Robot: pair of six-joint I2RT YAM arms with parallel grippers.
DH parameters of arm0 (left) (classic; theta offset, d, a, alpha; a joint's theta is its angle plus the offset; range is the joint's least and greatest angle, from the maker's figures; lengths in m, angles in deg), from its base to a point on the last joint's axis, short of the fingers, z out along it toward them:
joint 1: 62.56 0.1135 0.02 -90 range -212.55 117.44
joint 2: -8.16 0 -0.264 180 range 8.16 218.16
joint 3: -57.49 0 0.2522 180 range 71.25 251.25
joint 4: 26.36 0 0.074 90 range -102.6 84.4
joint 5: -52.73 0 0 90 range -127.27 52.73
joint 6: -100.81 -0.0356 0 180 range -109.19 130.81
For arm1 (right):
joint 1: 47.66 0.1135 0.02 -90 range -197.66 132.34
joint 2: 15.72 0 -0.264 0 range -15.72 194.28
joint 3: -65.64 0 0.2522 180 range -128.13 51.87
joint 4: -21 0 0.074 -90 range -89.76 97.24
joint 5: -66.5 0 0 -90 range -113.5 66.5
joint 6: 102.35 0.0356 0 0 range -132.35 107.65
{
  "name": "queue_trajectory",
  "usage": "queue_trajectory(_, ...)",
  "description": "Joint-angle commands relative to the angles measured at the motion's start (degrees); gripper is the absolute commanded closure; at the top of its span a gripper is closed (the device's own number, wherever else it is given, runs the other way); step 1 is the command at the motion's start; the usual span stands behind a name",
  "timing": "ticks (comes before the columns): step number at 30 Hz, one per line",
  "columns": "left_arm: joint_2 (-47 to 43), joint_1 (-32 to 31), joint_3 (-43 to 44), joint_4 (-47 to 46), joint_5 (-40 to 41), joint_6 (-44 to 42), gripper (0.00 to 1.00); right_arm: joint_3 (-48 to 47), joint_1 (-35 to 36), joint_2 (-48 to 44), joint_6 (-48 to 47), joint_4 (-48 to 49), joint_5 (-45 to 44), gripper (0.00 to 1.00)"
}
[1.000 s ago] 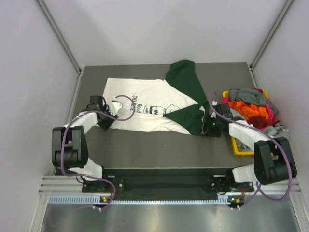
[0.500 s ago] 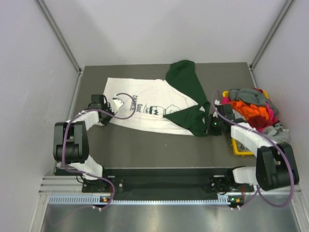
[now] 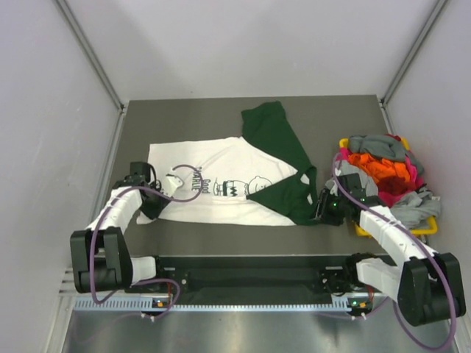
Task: Fold and stack the t-shirts
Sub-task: Fold the tshirt
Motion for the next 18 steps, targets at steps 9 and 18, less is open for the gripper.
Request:
queue_trajectory(9,-3.9,-3.8,16.0,7.9,-21.3,2.4,0.41,-11.6,-1.0,-6.5,-3.7,1.1,-8.6,0.35)
queue_trajectory(18,6.8,-35.1,20.8,-8.9,-10.8,16.9,0.40,-21.3,-2.5,16.8,-10.8,7.5,-4.3,0.51)
